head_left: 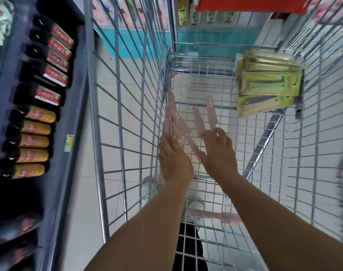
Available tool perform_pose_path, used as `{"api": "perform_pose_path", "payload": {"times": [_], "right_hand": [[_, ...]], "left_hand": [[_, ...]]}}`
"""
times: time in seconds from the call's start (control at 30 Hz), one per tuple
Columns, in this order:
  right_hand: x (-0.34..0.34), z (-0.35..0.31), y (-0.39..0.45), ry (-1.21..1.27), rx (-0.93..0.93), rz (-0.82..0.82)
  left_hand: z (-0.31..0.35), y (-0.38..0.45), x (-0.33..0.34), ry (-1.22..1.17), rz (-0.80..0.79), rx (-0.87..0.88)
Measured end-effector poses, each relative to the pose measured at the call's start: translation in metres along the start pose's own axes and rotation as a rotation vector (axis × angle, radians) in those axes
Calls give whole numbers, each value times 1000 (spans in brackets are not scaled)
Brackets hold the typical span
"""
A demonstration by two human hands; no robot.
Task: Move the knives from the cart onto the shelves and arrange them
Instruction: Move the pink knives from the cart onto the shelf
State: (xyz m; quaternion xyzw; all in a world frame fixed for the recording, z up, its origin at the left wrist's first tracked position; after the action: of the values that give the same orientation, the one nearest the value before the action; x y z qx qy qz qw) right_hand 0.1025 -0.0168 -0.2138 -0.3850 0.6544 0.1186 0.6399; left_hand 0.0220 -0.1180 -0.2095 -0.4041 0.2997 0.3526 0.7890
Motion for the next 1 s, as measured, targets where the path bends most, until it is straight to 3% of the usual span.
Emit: {"api": "perform_pose_path", "payload": {"times": [0.13, 0.3, 1.0], "right_hand": [[8, -4, 5, -103, -27, -18], [6, -2, 4, 37, 60, -38], [-20, 7, 12, 95, 226, -100]], "left_hand": [[1, -1, 3, -36, -36, 22], [2, 1, 0, -115, -26, 11], [-6, -9, -8, -206, -87, -258]]}}
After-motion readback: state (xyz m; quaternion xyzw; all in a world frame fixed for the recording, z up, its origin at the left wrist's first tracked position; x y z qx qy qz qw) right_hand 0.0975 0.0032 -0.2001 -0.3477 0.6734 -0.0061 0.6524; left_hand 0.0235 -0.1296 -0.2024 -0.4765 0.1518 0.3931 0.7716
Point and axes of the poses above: each hand's wrist, its own y-axis towards the middle knuckle, its own x-axis out of the palm, z = x × y, the point moved 6 cm from there along y, towards the middle knuckle, and after that the axes turned 15 degrees about -y, right-handed, at the moved point
